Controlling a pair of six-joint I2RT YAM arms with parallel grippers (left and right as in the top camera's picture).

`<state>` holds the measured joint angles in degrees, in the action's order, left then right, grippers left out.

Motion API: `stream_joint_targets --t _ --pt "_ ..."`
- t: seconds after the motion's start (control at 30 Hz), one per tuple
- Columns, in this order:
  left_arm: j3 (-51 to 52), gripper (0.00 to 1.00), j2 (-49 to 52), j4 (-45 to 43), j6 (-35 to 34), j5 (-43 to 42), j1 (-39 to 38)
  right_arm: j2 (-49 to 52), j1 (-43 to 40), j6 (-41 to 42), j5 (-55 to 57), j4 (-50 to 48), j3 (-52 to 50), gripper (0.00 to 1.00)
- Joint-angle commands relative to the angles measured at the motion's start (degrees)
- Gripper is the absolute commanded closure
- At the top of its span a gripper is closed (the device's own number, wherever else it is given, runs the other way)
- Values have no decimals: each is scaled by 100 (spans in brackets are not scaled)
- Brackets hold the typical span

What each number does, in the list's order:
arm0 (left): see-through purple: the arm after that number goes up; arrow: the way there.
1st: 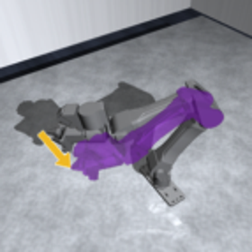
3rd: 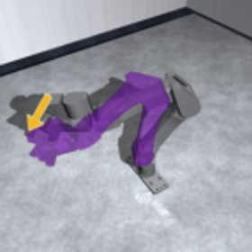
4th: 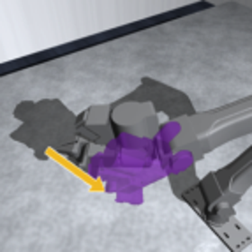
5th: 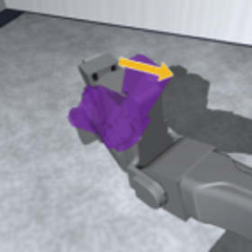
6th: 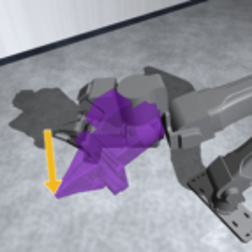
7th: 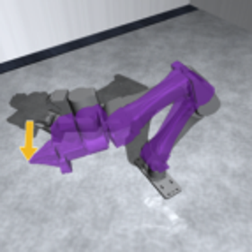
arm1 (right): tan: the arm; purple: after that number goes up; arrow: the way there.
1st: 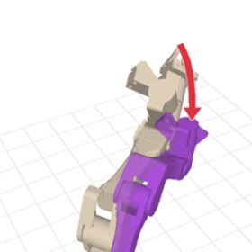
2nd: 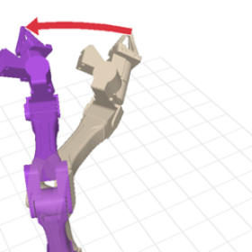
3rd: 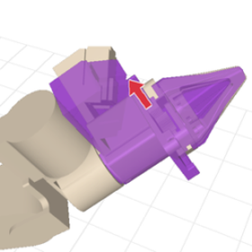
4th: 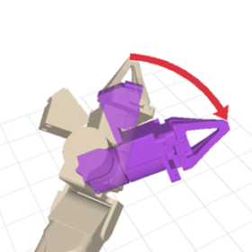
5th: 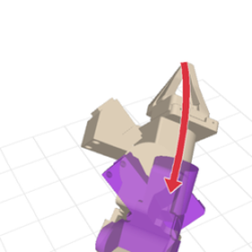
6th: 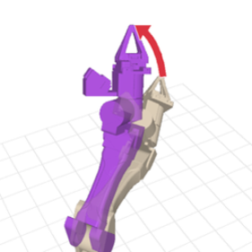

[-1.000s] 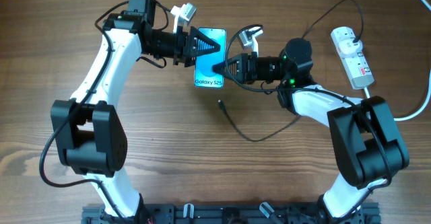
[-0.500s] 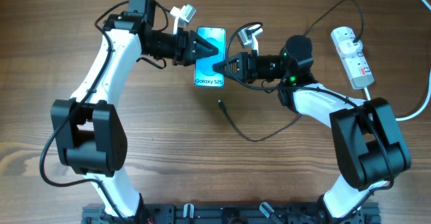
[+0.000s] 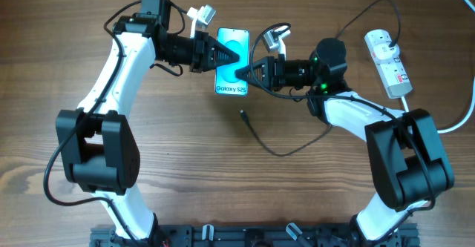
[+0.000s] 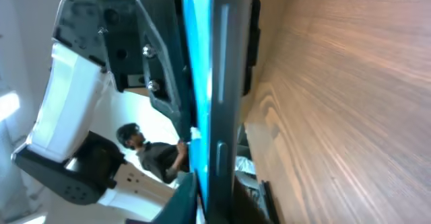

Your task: Plug charger to phone and switch on socket

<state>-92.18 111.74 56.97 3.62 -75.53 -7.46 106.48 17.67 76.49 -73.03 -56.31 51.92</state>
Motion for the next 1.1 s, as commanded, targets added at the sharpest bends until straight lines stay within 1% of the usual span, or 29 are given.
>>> stream_joint_targets --t 0.0,0.03,0.07,0.1,0.17,0.23,0.27,0.33,0.37,0.43,0.47,0.5,0.53,0.57,0.67,0.7,0.73,0.93,1.07 --pt "-50 96 -203 28 -85 -564 9 94 -42 -4 162 111 -28 60" --pt "-50 96 -203 28 -85 -509 37 94 -42 -2 160 111 -28 47" --pt "-50 96 -203 31 -109 -426 66 94 -42 -2 162 111 -28 44" --pt "-50 96 -203 52 -107 -297 107 94 -42 -4 162 109 -28 33" --pt "-48 96 -203 157 -107 81 168 94 -52 -31 184 111 -28 26" --pt "-48 96 -203 334 -111 765 186 94 -63 -212 240 116 -28 18" --pt "-48 96 -203 424 -170 1176 186 94 -68 -341 269 192 -28 16" --pt "-48 96 -203 505 -424 1952 179 94 -68 -702 269 509 -28 13" --pt "-48 96 -203 525 -835 2782 173 94 -68 -1056 269 922 -28 12" --pt "-48 96 -203 529 -1510 3805 168 94 -68 -1735 278 1740 -28 12" --pt "-48 96 -203 529 -1982 4428 168 94 -68 -2358 387 2496 -28 12" --pt "-48 96 -203 527 -2153 4649 168 94 -68 -2682 496 2909 -28 11" --pt "-48 96 -203 525 -2297 4885 168 94 -68 -3110 750 3530 -28 11" --pt "-48 96 -203 527 -2398 5071 168 94 -68 -3344 929 3882 -28 11" --pt "-33 96 -203 525 -2409 5405 133 94 -68 -4063 1580 5040 -28 5" --pt "22 96 -203 525 -2411 5421 83 94 -68 -4295 1814 5447 -28 0" --pt "57 96 -203 525 -2406 5421 52 94 -68 -4380 1947 5633 -28 0" --pt "393 96 -201 437 -2409 5504 -219 94 -66 -4415 3034 6651 -28 0" --pt "511 96 -201 378 -2409 5530 -332 94 -66 -4343 3263 6835 -28 0"
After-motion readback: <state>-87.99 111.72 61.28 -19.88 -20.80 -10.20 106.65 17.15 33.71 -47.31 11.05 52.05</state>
